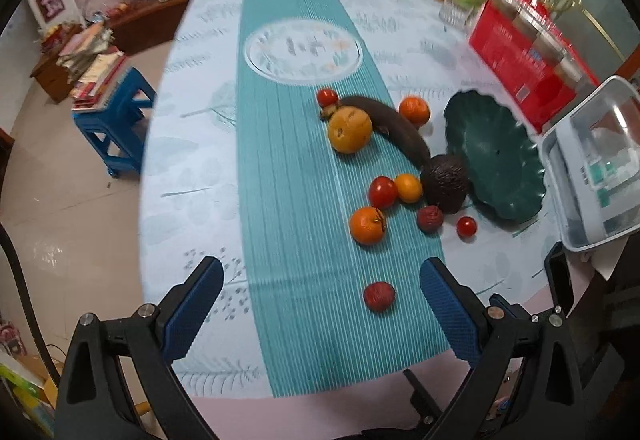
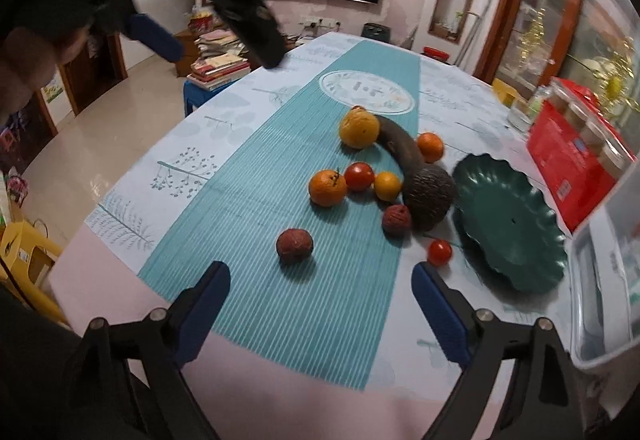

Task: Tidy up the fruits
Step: 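Grasp the orange with the left tool while the right tool grasps a lychee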

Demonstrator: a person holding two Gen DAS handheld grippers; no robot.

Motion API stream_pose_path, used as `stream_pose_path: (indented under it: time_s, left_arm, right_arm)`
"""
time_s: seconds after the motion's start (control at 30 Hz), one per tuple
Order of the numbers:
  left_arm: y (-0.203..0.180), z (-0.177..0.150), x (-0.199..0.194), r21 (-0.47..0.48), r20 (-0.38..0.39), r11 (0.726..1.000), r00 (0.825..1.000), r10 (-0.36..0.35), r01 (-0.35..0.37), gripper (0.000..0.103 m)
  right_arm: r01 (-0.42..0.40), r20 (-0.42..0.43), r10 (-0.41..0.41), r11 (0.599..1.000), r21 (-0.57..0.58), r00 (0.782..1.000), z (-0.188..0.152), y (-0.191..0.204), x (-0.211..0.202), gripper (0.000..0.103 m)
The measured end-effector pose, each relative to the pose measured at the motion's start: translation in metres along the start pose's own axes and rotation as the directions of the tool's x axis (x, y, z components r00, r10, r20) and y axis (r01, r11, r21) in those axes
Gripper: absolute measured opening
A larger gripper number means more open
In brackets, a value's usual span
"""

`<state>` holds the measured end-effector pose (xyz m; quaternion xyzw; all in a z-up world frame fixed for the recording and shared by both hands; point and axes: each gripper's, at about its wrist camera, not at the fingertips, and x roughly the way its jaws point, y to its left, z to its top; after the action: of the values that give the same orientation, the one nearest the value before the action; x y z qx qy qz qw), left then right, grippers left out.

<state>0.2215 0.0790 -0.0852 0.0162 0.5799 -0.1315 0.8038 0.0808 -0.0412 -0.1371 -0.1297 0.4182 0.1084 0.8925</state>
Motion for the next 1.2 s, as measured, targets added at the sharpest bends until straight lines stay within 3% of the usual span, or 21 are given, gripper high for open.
stream_pose_path:
  time_s: [0.13, 0.27, 0.4, 0.57, 0.9, 0.97, 1.03, 1.2]
  left_arm:
    - [-0.007, 0.017, 0.045, 0.012, -0.101, 0.998, 0.993, -0.059, 0.061, 0.097]
    - [-0.016, 0.026, 0.089, 0.023, -0.175, 0.995, 0.98, -0.09, 0.096, 0.097]
    - [-0.027, 0.031, 0.121, 0.045, -0.22, 0.993, 0.971, -0.097, 0.109, 0.096]
    - [-0.032, 0.037, 0.146, 0.062, -0.25, 0.993, 0.964, -0.086, 0.104, 0.086]
    - [-0.03, 0.038, 0.171, 0.031, -0.301, 0.993, 0.948, -0.102, 0.117, 0.06]
    - [-0.031, 0.038, 0.172, 0.019, -0.298, 0.989, 0.945, -0.135, 0.147, 0.044]
    - [-0.033, 0.038, 0.171, 0.023, -0.299, 0.987, 0.943, -0.147, 0.161, 0.038]
    - [-0.035, 0.036, 0.153, 0.017, -0.273, 0.988, 0.951, -0.144, 0.154, 0.038]
  right_arm:
    - [-0.04, -0.035, 0.038, 0.998, -0.043, 0.999, 0.004, 0.001, 0.026, 0.09]
    - [-0.07, -0.066, 0.067, 0.997, -0.042, 0.996, 0.003, 0.003, 0.047, 0.083]
    - [-0.093, -0.109, 0.089, 0.995, -0.026, 0.99, -0.001, 0.003, 0.065, 0.073]
    - [-0.127, -0.122, 0.123, 0.992, -0.027, 0.985, -0.001, 0.004, 0.076, 0.068]
    - [-0.181, -0.139, 0.178, 0.983, -0.01, 0.974, -0.001, 0.006, 0.089, 0.046]
    - [-0.189, -0.142, 0.186, 0.982, -0.007, 0.972, -0.001, 0.007, 0.091, 0.04]
    - [-0.192, -0.147, 0.188, 0.981, -0.007, 0.971, -0.001, 0.008, 0.093, 0.033]
    - [-0.181, -0.167, 0.174, 0.983, -0.027, 0.97, 0.001, 0.013, 0.092, 0.032]
